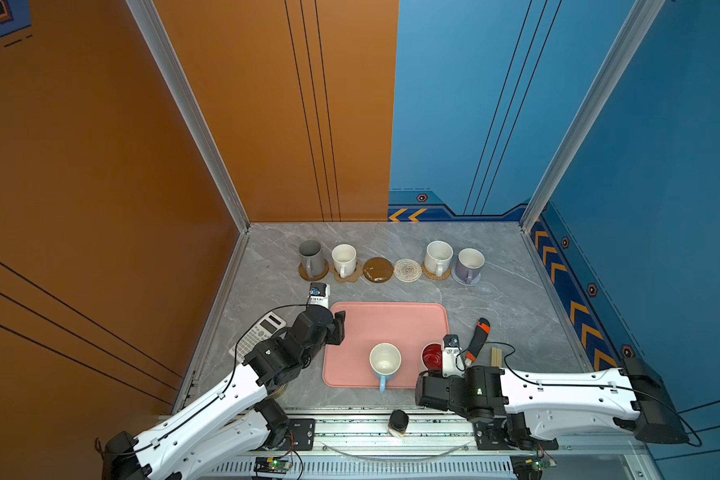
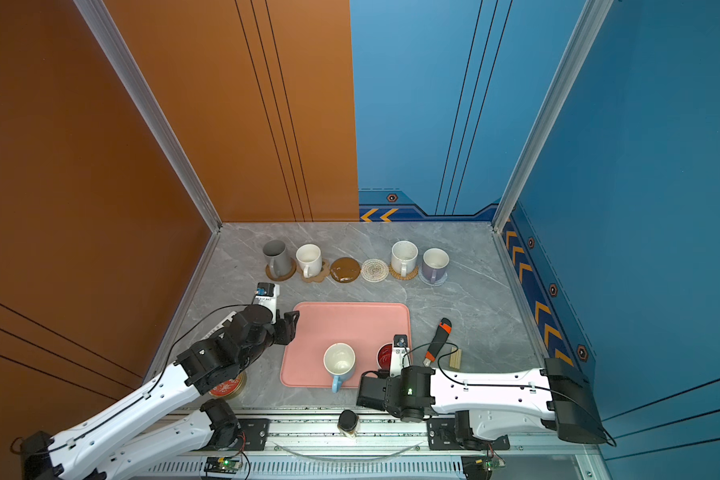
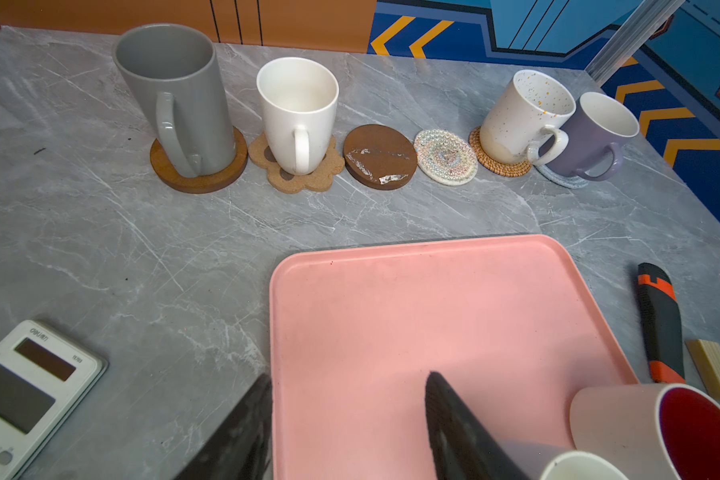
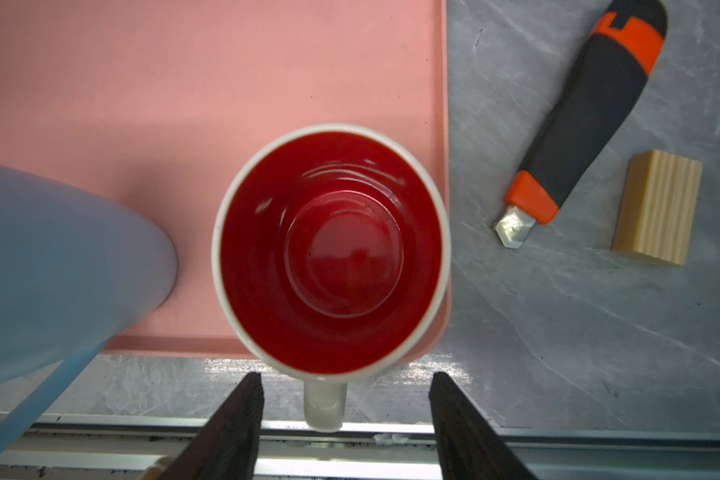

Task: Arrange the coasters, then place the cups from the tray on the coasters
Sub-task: 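Lower the right gripper onto the red-lined white mug rim and close it, then lift the red-lined mug off the pink tray with the right gripper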

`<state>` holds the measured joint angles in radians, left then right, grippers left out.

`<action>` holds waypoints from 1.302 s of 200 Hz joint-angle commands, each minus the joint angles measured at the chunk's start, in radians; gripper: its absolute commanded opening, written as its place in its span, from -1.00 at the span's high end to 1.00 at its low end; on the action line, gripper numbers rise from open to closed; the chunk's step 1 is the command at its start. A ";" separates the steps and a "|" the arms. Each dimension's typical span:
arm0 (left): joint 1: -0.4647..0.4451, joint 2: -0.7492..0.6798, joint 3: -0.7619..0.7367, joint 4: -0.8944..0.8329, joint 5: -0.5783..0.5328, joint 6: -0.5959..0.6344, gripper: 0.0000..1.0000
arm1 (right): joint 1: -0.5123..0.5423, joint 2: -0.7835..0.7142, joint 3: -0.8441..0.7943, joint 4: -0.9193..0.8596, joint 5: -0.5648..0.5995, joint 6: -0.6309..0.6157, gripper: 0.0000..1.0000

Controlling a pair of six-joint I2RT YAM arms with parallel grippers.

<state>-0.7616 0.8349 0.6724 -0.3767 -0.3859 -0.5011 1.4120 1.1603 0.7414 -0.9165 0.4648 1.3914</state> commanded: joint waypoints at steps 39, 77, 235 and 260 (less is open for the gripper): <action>-0.012 0.035 0.018 0.072 0.018 0.024 -0.20 | -0.041 0.001 -0.043 0.039 -0.104 -0.039 -0.12; -0.012 0.040 0.020 0.080 0.033 0.026 -0.20 | -0.082 0.012 -0.051 0.077 -0.136 -0.078 -0.04; -0.007 0.153 0.121 0.091 0.041 0.084 -0.24 | -0.204 0.107 -0.025 0.128 -0.206 -0.188 0.12; -0.004 0.158 0.109 0.123 0.045 0.087 -0.24 | -0.204 0.126 -0.015 0.131 -0.199 -0.183 0.17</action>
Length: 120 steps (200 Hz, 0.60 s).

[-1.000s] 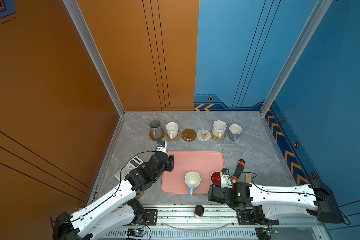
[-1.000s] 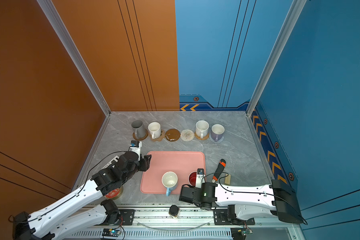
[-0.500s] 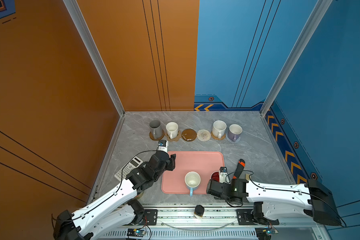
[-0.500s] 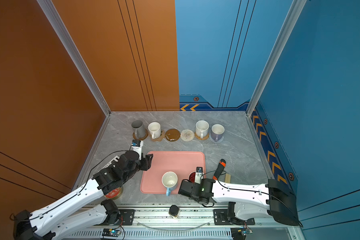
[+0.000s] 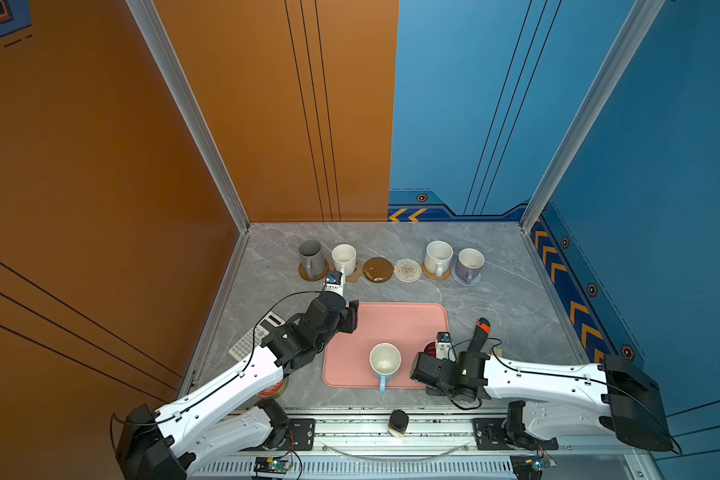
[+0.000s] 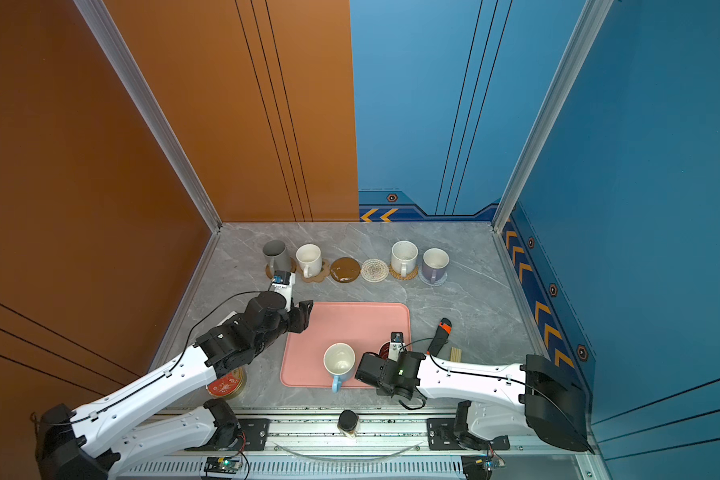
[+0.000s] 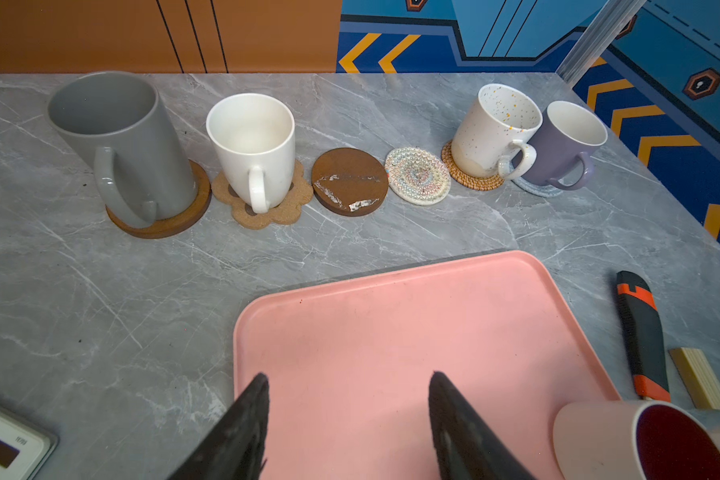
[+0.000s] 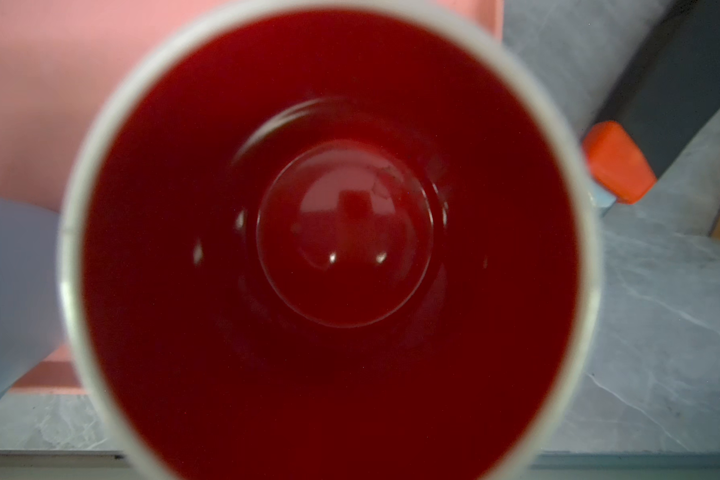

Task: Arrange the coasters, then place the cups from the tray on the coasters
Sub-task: 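Lift the red-lined mug off the pink tray with the right gripper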

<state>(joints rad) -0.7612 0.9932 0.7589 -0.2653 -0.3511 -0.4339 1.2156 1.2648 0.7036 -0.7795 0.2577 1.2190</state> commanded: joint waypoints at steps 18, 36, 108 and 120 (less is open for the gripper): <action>0.000 0.008 0.024 0.011 0.016 0.021 -0.24 | -0.011 0.033 0.025 -0.005 0.008 -0.008 0.23; 0.002 0.013 0.022 0.012 0.017 0.021 -0.24 | -0.013 0.046 0.027 -0.006 0.009 -0.002 0.34; 0.011 0.005 0.014 0.008 0.020 0.018 -0.25 | -0.013 0.058 0.030 -0.022 0.004 0.008 0.89; 0.013 0.003 0.012 0.008 0.021 0.015 -0.25 | -0.011 0.055 0.035 -0.034 0.008 0.010 1.00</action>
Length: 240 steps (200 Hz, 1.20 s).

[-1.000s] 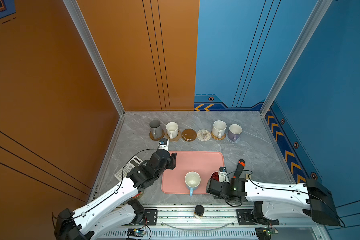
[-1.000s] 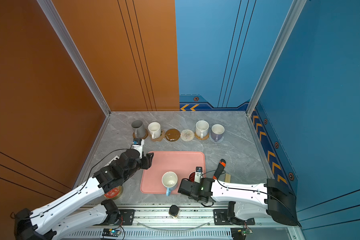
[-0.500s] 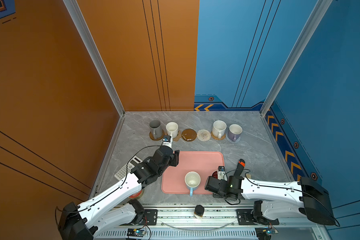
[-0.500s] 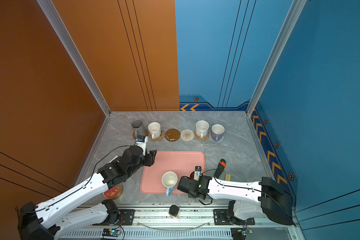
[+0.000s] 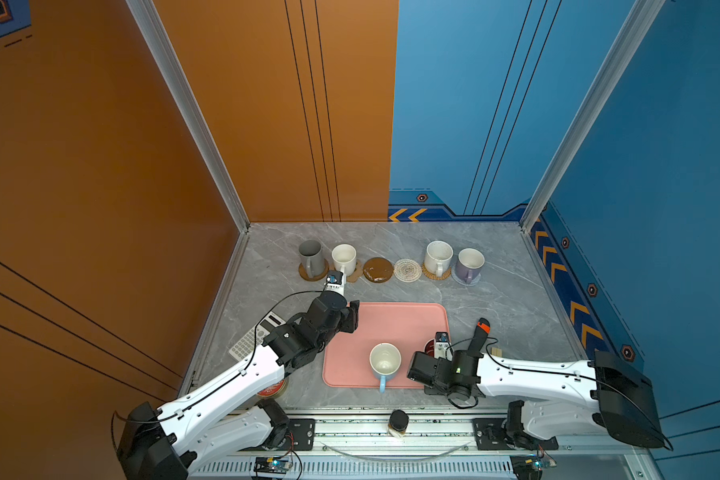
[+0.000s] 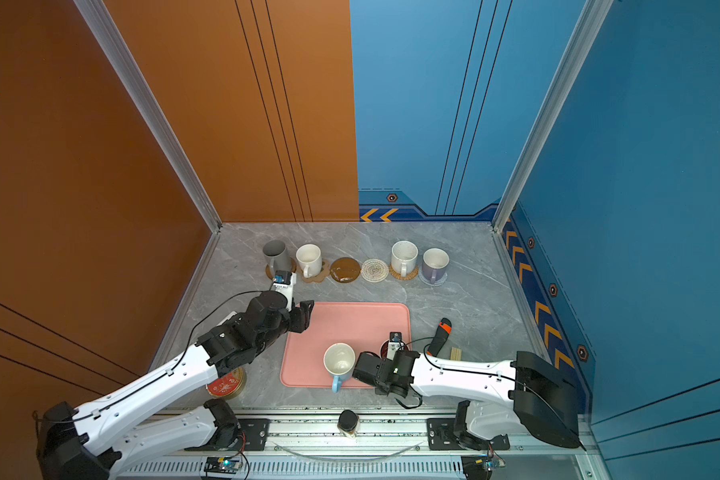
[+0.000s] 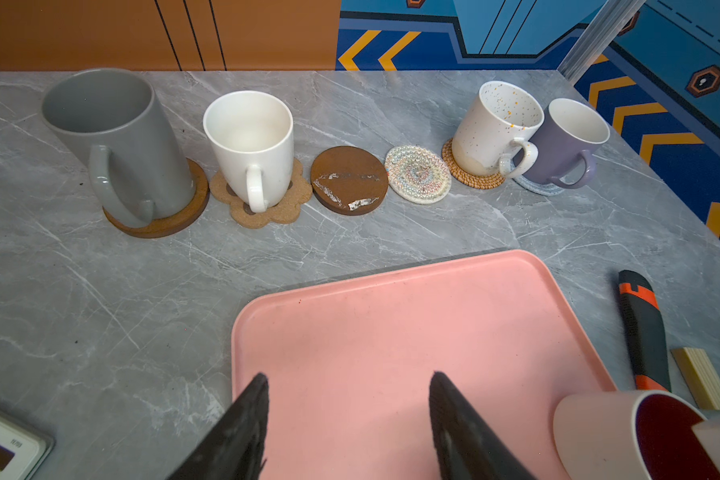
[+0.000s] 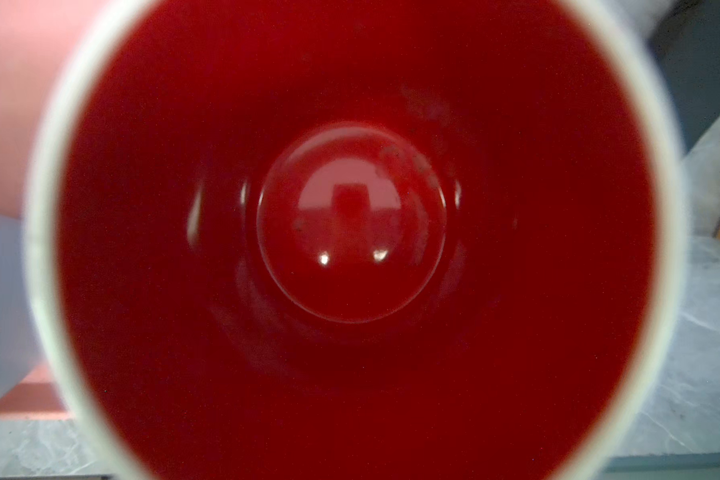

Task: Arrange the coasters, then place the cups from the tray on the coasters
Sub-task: 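Lift the red-lined mug off the pink tray with the right gripper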

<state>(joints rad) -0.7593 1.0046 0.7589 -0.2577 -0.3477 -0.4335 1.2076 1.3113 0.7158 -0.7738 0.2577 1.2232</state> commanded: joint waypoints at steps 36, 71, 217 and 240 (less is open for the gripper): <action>0.013 -0.017 0.005 0.000 0.017 0.014 -0.25 | 0.017 0.003 0.060 -0.088 0.063 0.005 1.00; 0.016 -0.034 -0.003 -0.004 0.013 0.013 -0.25 | 0.029 -0.022 0.082 -0.094 0.104 -0.006 1.00; 0.023 -0.061 -0.014 -0.017 0.012 0.007 -0.25 | -0.129 -0.051 0.236 -0.094 0.143 -0.268 1.00; 0.022 -0.060 -0.013 -0.019 0.012 0.006 -0.25 | -0.180 -0.023 0.286 -0.094 0.135 -0.342 1.00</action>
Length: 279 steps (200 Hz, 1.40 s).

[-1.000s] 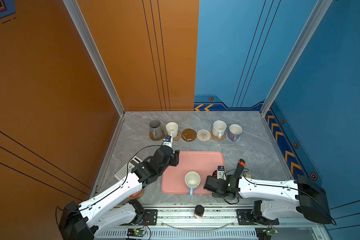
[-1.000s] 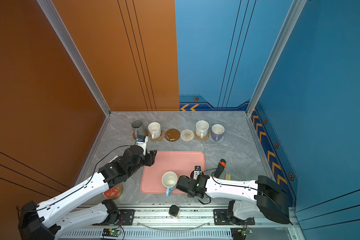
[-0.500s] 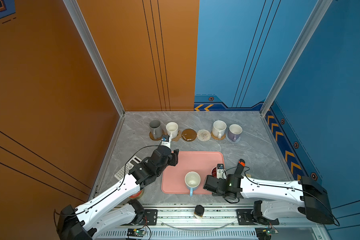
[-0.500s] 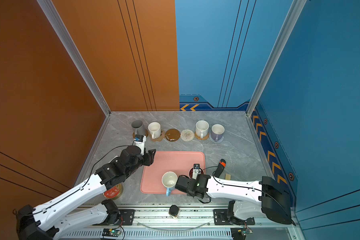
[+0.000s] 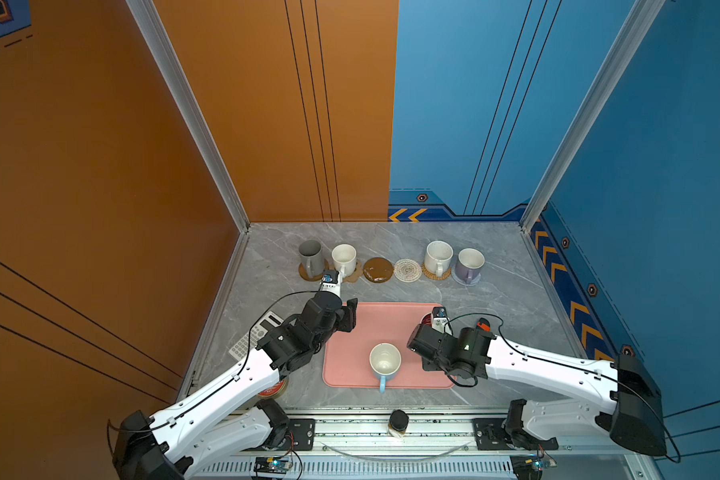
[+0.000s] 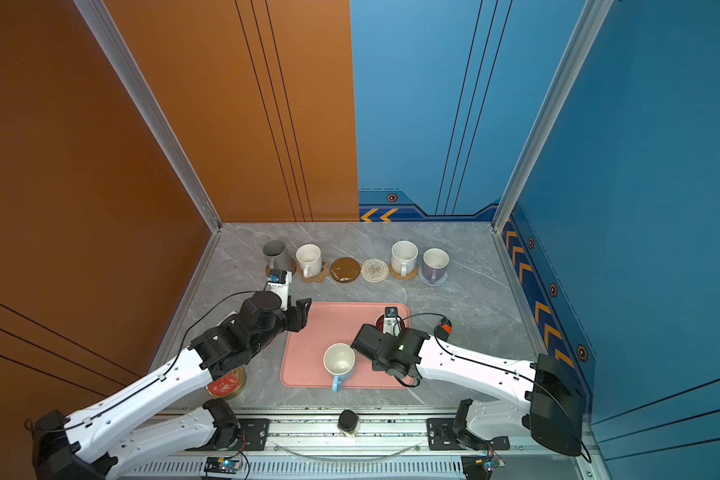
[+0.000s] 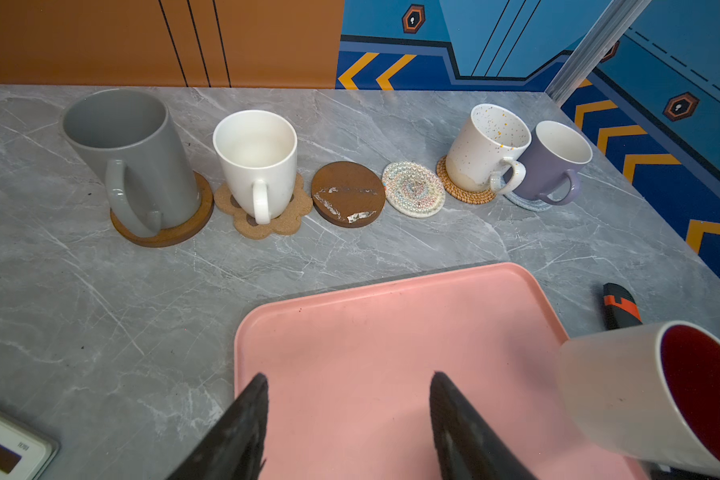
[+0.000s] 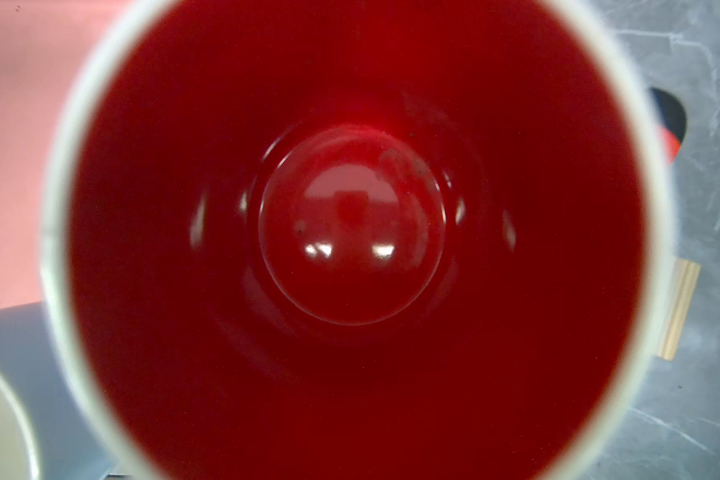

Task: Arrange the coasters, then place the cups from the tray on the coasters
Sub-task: 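Lift the red-lined mug off the pink tray with the right gripper, then carry the red-lined mug over the beaded white coaster with the right gripper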

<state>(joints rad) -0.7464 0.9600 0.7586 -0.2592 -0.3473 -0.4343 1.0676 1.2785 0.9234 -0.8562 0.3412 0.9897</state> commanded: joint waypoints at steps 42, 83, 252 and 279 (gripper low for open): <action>0.010 -0.016 -0.014 -0.017 0.014 0.002 -0.25 | -0.121 0.099 0.193 0.000 0.036 -0.244 1.00; 0.013 -0.025 -0.019 -0.017 0.012 0.002 -0.25 | -0.186 0.197 0.312 0.027 -0.001 -0.363 1.00; 0.027 -0.062 -0.035 -0.028 0.008 0.002 -0.25 | -0.399 0.642 0.768 0.034 -0.065 -0.566 1.00; 0.030 -0.062 -0.037 -0.025 0.009 0.000 -0.25 | -0.419 0.691 0.820 0.041 -0.076 -0.575 1.00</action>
<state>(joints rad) -0.7307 0.9104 0.7353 -0.2729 -0.3473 -0.4343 0.6666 1.9518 1.6741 -0.8528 0.2569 0.4400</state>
